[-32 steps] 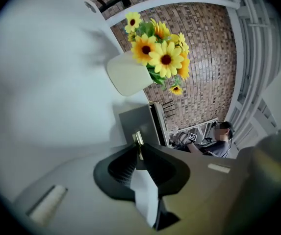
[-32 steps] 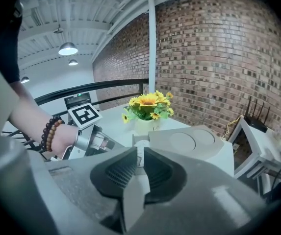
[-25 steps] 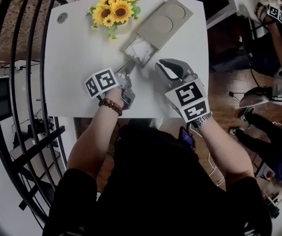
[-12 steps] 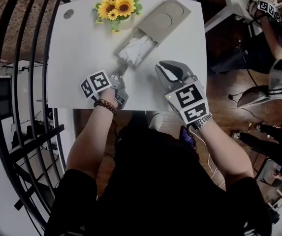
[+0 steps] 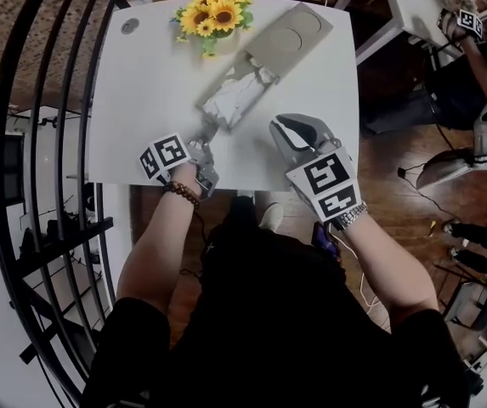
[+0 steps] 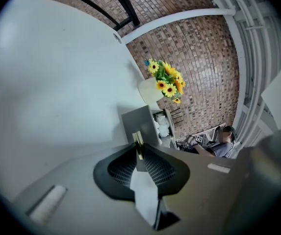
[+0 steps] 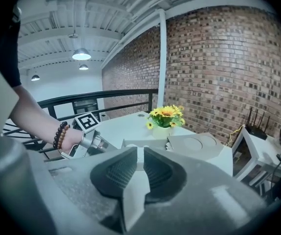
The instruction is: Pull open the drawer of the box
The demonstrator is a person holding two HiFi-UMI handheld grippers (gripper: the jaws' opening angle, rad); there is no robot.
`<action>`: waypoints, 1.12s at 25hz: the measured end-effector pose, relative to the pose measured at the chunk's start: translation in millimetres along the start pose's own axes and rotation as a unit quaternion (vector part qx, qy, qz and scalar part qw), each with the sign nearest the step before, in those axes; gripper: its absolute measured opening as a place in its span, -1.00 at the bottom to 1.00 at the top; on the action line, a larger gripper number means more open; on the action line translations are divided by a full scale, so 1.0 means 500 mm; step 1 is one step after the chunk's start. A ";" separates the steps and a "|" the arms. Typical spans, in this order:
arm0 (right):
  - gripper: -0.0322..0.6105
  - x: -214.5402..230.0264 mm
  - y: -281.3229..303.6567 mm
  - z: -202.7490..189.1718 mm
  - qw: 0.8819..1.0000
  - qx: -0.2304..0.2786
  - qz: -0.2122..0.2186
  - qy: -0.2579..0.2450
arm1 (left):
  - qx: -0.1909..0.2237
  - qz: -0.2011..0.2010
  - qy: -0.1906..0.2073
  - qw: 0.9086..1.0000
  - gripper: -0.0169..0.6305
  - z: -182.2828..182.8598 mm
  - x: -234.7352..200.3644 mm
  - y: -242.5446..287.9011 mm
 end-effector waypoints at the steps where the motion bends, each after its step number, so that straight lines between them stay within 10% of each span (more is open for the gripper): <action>1: -0.80 -0.002 0.000 0.000 1.000 0.000 0.001 -0.002 | 0.000 0.001 -0.002 1.000 -0.76 -0.003 -0.006 -0.004; 19: -0.81 -0.013 -0.044 -0.004 1.000 0.017 -0.001 -0.006 | 0.030 0.047 0.053 0.997 -0.69 -0.016 -0.028 -0.043; 28: -0.92 -0.034 -0.111 -0.005 0.999 0.045 -0.010 -0.014 | 0.064 0.066 0.176 0.980 -0.82 -0.055 0.052 -0.129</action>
Point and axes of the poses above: the fingertips, and each gripper's own axes: y forward along the fingers, x to its right, z out of its top, the point moved 3 cm from there along -y, backward along the fingers, and after that the axes turned 7 degrees about z, right-handed, at the moved point
